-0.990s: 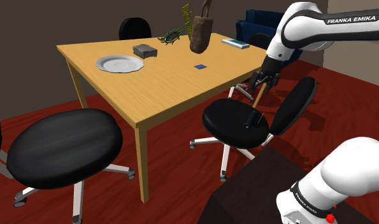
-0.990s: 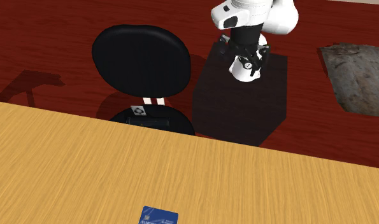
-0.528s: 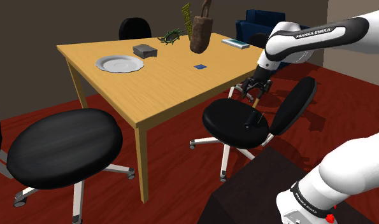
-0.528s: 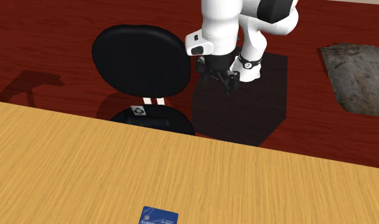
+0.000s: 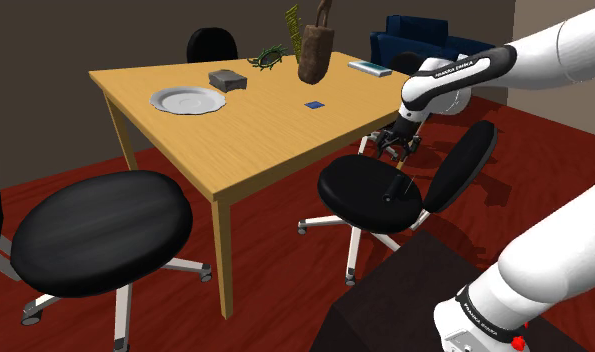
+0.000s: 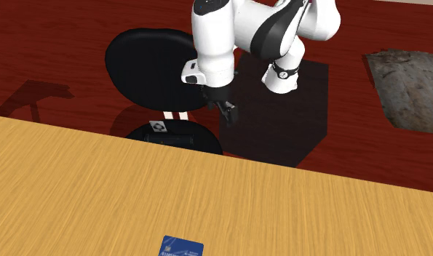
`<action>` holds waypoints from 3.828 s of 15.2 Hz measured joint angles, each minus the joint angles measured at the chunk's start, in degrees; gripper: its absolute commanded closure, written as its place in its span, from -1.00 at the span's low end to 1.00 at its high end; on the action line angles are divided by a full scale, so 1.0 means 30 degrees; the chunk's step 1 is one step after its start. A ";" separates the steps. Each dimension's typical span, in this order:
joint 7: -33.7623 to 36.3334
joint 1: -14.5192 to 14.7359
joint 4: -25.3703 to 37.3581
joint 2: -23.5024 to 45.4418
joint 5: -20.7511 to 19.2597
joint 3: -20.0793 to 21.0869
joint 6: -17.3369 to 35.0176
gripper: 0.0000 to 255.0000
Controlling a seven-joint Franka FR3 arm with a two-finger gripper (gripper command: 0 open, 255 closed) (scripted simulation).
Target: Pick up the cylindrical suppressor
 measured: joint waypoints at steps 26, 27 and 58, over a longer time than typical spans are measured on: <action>0.0779 -0.5096 0.9241 1.5030 0.5698 -0.1371 0.5627 -1.00; 0.0755 -0.5162 0.9290 1.5194 0.5770 -0.1334 0.5743 -1.00; 0.1148 -0.4833 0.8974 1.3927 0.5322 -0.1797 0.4798 1.00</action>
